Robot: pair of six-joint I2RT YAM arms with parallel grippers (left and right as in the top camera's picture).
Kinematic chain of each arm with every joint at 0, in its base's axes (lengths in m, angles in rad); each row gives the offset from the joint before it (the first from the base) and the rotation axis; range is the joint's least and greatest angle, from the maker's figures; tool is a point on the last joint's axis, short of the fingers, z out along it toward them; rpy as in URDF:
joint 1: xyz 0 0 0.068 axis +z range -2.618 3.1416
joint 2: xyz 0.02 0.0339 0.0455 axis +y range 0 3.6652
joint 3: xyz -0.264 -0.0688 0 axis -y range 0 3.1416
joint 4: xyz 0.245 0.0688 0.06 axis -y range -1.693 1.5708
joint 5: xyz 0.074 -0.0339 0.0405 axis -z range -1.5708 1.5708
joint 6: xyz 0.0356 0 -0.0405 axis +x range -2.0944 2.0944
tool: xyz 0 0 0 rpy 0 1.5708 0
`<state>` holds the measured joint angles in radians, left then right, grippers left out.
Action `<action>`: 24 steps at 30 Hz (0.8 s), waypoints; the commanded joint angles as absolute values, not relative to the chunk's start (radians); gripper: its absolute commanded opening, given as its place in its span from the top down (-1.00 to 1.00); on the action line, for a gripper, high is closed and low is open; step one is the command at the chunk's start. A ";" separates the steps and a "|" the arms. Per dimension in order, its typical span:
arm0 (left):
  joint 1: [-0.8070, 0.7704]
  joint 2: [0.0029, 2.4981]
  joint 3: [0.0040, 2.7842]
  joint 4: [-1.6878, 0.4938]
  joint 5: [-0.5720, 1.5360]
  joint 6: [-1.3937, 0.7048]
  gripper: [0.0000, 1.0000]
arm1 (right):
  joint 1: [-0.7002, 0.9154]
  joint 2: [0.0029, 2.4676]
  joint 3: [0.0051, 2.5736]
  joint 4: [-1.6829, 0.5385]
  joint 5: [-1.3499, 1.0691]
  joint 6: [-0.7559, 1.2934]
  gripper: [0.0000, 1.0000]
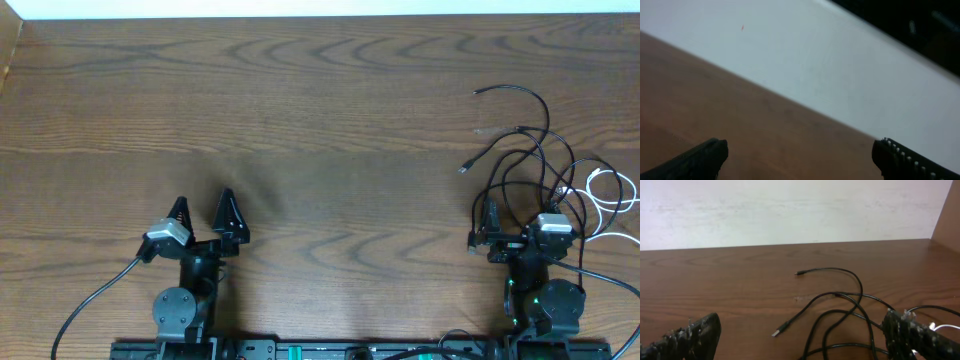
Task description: Untangle cables
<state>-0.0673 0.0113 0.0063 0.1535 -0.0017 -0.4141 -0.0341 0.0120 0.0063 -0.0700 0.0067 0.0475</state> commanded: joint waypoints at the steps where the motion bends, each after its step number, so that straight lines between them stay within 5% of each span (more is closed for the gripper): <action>1: -0.065 0.002 0.004 0.112 0.016 -0.386 -0.95 | -0.038 0.006 0.006 -0.075 0.001 0.036 -0.99; 6: -0.065 0.002 0.004 -0.069 0.016 -0.397 -0.96 | -0.038 0.006 0.006 -0.075 0.001 0.036 -0.99; 24: -0.065 0.012 0.005 -0.071 0.015 -0.398 -0.96 | -0.038 0.006 0.006 -0.075 0.001 0.036 -0.99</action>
<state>-0.0673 0.0113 0.0139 -0.0219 0.0242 -0.4072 -0.0341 0.0120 0.0063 -0.0704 0.0067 0.0471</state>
